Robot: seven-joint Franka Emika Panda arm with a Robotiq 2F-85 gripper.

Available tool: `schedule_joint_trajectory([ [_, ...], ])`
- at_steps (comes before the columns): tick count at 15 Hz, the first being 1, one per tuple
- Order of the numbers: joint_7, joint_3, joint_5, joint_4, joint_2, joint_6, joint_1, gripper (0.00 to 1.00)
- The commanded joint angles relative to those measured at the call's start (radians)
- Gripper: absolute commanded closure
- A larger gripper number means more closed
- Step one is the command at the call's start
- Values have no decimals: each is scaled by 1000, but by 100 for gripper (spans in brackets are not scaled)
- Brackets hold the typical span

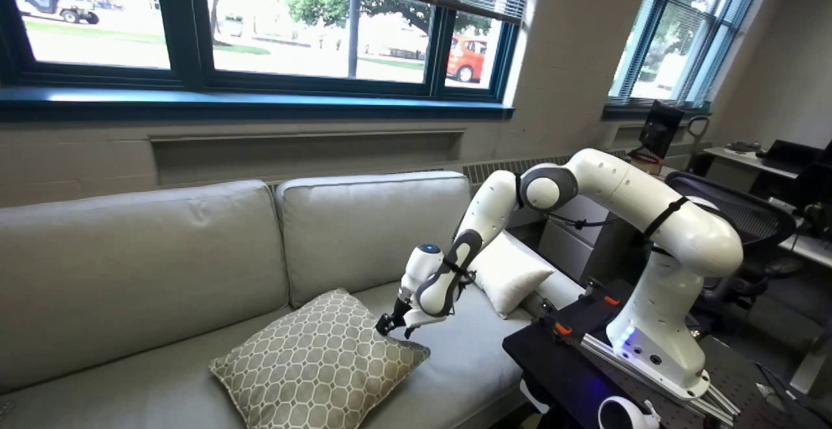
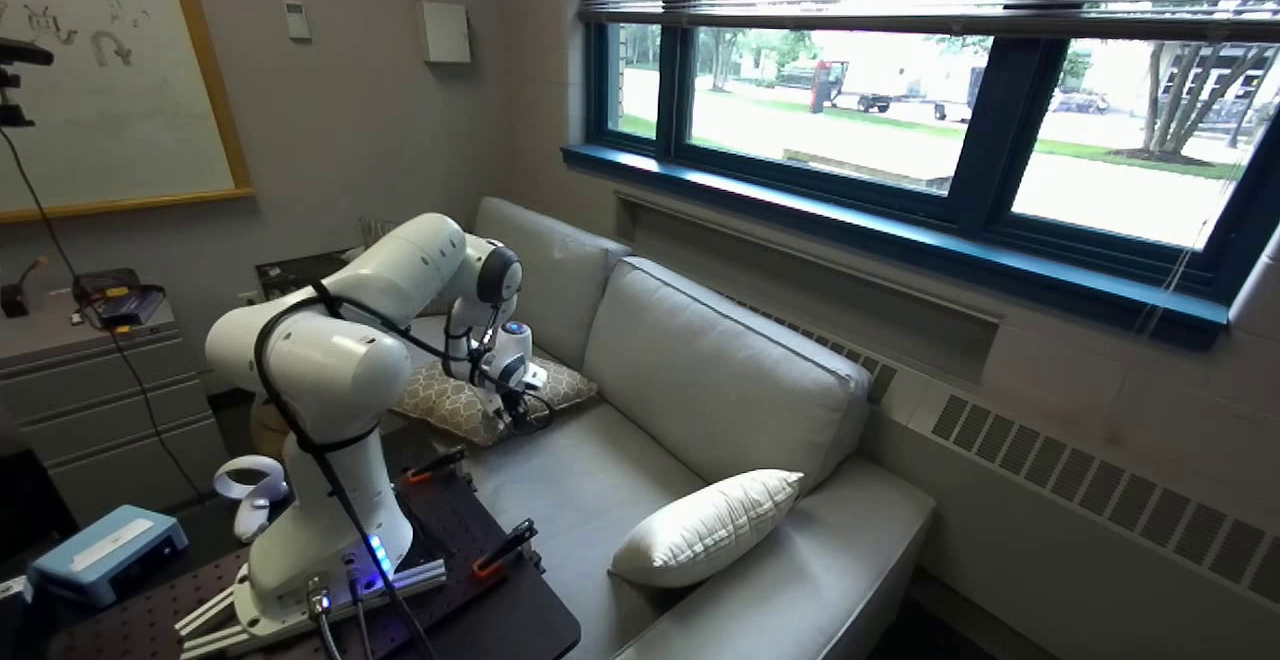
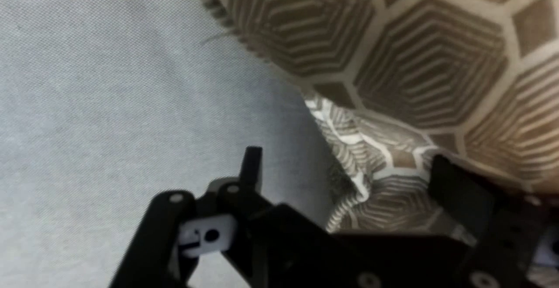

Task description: Put the pillows upright against the armrest

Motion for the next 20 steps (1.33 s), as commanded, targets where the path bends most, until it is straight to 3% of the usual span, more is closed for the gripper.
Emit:
schedule_joint_trajectory([
  [1, -201, 186, 59, 84, 56, -63, -133, 0],
  [6, -346, 310, 113, 163, 109, -158, -197, 0],
  [13, -394, 307, 175, 270, 165, -271, -188, 0],
  [14, -396, 303, 180, 285, 172, -283, -183, 25],
  [15, -397, 302, 184, 300, 179, -297, -179, 25],
  [17, -390, 297, 191, 329, 194, -318, -171, 36],
  [20, -384, 289, 201, 368, 214, -351, -166, 61],
])
